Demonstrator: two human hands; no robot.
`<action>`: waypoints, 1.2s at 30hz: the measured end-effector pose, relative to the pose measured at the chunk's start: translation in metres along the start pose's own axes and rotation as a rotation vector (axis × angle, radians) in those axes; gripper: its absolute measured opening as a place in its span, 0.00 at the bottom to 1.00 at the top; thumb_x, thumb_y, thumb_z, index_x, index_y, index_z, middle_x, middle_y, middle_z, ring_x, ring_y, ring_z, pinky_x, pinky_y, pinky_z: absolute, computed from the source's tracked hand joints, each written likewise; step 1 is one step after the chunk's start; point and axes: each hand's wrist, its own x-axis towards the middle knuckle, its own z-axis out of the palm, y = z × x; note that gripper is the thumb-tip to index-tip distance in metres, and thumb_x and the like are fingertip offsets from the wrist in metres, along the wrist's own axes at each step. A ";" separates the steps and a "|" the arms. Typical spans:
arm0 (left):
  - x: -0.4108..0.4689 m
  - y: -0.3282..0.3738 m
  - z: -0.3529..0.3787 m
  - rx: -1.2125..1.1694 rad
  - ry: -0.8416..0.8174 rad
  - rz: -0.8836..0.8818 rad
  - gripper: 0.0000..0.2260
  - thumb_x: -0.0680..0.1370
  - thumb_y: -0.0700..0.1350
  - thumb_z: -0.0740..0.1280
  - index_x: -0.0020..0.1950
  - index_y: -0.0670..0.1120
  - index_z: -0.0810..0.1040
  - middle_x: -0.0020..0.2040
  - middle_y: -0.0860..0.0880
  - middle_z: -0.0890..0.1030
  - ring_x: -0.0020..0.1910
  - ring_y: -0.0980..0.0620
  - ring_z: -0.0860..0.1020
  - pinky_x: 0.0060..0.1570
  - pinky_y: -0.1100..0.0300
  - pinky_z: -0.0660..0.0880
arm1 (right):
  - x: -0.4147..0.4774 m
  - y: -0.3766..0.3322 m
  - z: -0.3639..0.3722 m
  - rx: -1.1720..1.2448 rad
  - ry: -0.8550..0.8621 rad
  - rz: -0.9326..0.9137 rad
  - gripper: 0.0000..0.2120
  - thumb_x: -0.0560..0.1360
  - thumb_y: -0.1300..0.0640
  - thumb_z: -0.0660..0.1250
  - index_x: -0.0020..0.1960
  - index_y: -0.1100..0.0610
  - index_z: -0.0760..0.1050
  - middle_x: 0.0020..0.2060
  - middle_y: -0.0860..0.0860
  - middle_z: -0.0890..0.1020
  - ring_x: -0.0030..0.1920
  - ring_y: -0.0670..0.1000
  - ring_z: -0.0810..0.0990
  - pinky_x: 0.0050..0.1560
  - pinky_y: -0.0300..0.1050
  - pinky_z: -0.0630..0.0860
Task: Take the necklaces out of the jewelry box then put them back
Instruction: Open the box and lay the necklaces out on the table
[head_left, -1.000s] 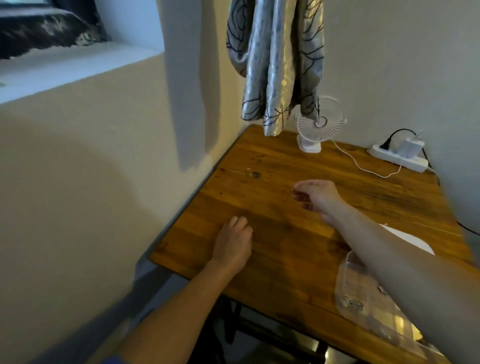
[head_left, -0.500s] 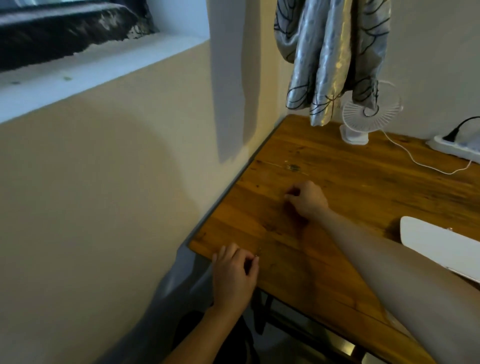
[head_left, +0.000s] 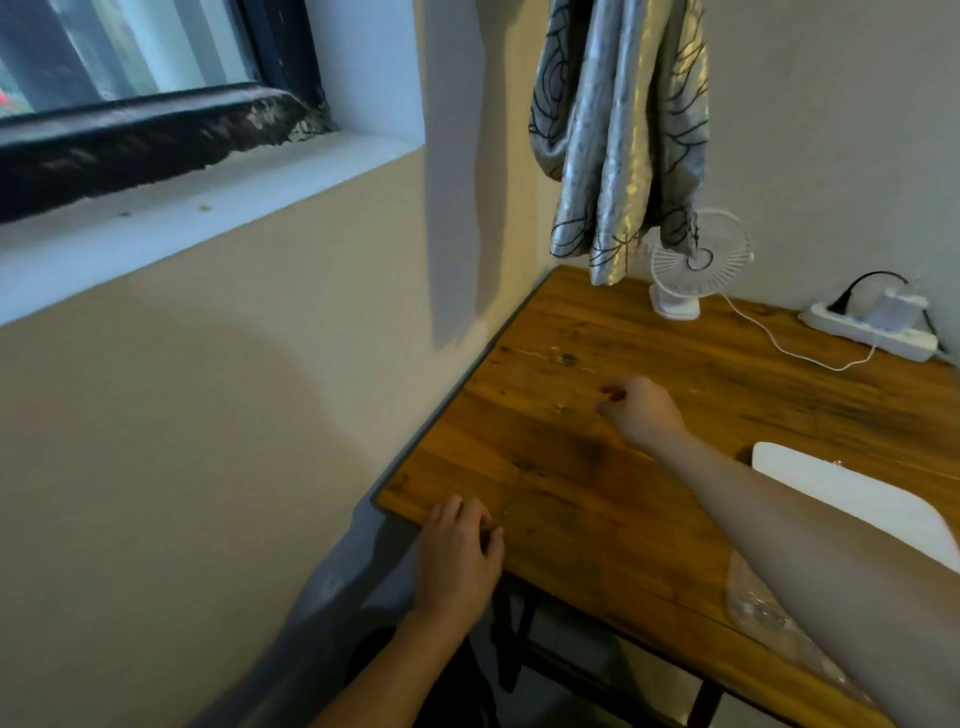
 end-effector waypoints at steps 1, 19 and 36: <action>-0.002 0.006 -0.001 0.013 0.001 0.011 0.07 0.76 0.53 0.65 0.44 0.52 0.70 0.44 0.55 0.69 0.45 0.56 0.69 0.40 0.64 0.67 | -0.013 0.005 -0.011 0.006 0.021 -0.033 0.13 0.77 0.53 0.67 0.61 0.55 0.77 0.52 0.54 0.81 0.44 0.51 0.78 0.40 0.45 0.74; -0.044 0.116 0.076 0.196 -0.193 0.364 0.17 0.80 0.56 0.53 0.66 0.54 0.68 0.68 0.51 0.69 0.68 0.52 0.65 0.68 0.51 0.62 | -0.220 0.114 -0.061 -0.288 -0.170 -0.157 0.20 0.75 0.39 0.64 0.63 0.46 0.73 0.61 0.48 0.77 0.58 0.50 0.77 0.58 0.50 0.75; -0.045 0.116 0.077 0.233 -0.155 0.386 0.18 0.79 0.55 0.50 0.65 0.52 0.70 0.66 0.49 0.71 0.67 0.50 0.66 0.66 0.49 0.65 | -0.205 0.118 -0.058 0.250 -0.282 -0.050 0.04 0.69 0.54 0.76 0.42 0.49 0.82 0.41 0.44 0.83 0.45 0.44 0.80 0.49 0.44 0.79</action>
